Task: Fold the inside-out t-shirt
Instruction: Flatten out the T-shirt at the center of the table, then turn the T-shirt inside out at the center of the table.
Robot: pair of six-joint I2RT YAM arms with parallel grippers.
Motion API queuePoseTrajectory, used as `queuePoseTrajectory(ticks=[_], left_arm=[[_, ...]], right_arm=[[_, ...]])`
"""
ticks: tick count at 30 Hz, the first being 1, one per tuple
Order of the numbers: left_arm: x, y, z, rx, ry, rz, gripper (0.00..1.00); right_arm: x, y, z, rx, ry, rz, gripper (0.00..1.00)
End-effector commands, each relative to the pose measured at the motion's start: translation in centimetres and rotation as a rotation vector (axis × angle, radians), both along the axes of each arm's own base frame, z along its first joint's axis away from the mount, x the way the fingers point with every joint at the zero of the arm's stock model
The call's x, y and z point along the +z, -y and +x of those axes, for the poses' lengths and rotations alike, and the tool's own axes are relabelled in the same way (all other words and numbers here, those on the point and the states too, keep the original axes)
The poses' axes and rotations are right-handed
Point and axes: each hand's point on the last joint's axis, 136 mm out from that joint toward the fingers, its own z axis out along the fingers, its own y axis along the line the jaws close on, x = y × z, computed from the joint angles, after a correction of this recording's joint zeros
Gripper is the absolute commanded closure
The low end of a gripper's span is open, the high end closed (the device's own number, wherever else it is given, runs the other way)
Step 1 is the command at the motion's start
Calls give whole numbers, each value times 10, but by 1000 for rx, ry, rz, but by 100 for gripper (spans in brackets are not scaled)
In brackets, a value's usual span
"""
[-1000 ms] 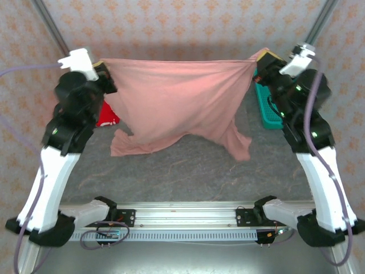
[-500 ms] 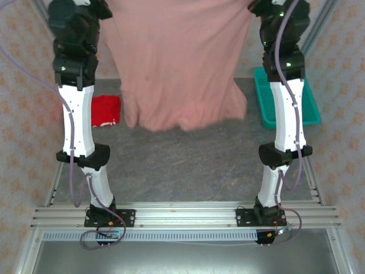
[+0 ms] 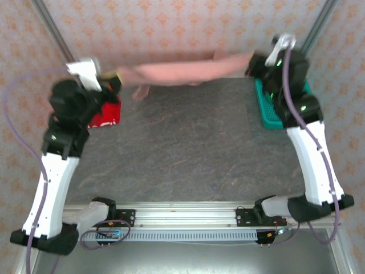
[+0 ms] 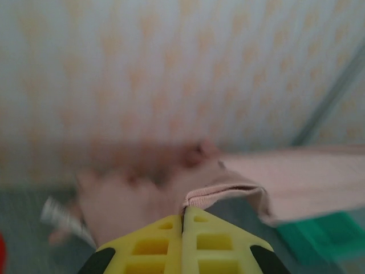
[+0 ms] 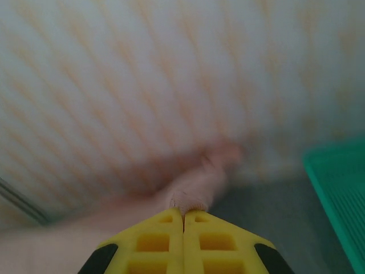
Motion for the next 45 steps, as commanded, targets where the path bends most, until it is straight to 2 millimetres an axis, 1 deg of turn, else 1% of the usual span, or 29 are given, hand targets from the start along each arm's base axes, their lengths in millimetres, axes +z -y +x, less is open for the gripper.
queuePoseTrajectory(ticks=[1,2,3,4,5,6,7,8,9,10,11,13,14,16,17,19,22,23,26,27,28,29,31,33,36,38,41,42,45], left_arm=[[-114,44,-21,-154,-250,-25,100],[-159,52,-29,-170,-355,-1,100],[-197,58,-37,-182,-438,11,100],[-237,64,-46,-194,-518,30,100],[-268,65,-49,-155,-575,41,100],[-294,67,-51,-133,-633,45,100],[-311,67,-50,-109,-683,48,96],[-326,67,-49,-78,-738,53,84],[-336,73,-51,-107,-778,69,76],[-340,78,-53,-130,-799,95,71],[-338,84,-56,-155,-795,129,62],[-325,102,-61,-233,-717,178,48],[-316,115,-64,-277,-660,206,39],[-304,145,-68,-384,-567,276,27],[-303,161,-69,-434,-539,335,25],[-312,195,-67,-535,-524,456,25],[-341,243,-73,-696,-503,652,32],[-351,256,-75,-740,-496,698,35],[-373,284,-82,-839,-491,810,38],[-381,289,-83,-856,-490,849,38],[-388,293,-84,-867,-489,894,38],[-400,296,-82,-868,-501,933,38],[-411,297,-75,-853,-512,979,42],[-418,299,-69,-836,-513,1008,53],[-424,298,-66,-842,-533,1019,70],[-424,298,-63,-857,-559,985,79],[-421,302,-62,-900,-608,899,89],[-418,303,-62,-913,-621,869,91],[-406,308,-67,-983,-666,737,91]], right_arm=[[-132,60,-35,-273,-267,-146,100],[-168,71,-45,-311,-325,-156,100],[-193,78,-51,-335,-371,-152,100],[-221,80,-54,-343,-415,-145,100],[-245,79,-52,-337,-456,-133,98],[-267,76,-50,-324,-509,-114,94],[-283,73,-46,-315,-556,-102,91],[-299,73,-42,-315,-613,-109,85],[-307,74,-40,-316,-660,-129,77],[-311,76,-39,-315,-689,-157,71],[-310,76,-39,-306,-699,-176,61],[-305,71,-42,-271,-685,-164,47],[-304,64,-43,-232,-674,-136,42],[-308,50,-45,-170,-682,-82,37],[-311,45,-45,-154,-692,-67,36],[-315,42,-43,-148,-692,-47,36],[-312,47,-38,-161,-681,-59,35],[-310,50,-38,-168,-686,-73,35],[-303,61,-40,-195,-679,-101,35],[-302,64,-41,-202,-671,-101,35],[-300,67,-43,-211,-663,-93,35],[-299,69,-44,-214,-658,-86,35],[-299,69,-46,-214,-655,-77,35],[-300,68,-49,-208,-657,-67,35],[-305,66,-52,-200,-668,-61,35],[-308,64,-53,-191,-678,-51,35],[-312,59,-56,-171,-692,-27,35],[-313,57,-56,-162,-698,-21,35],[-318,54,-61,-142,-719,-12,35]])
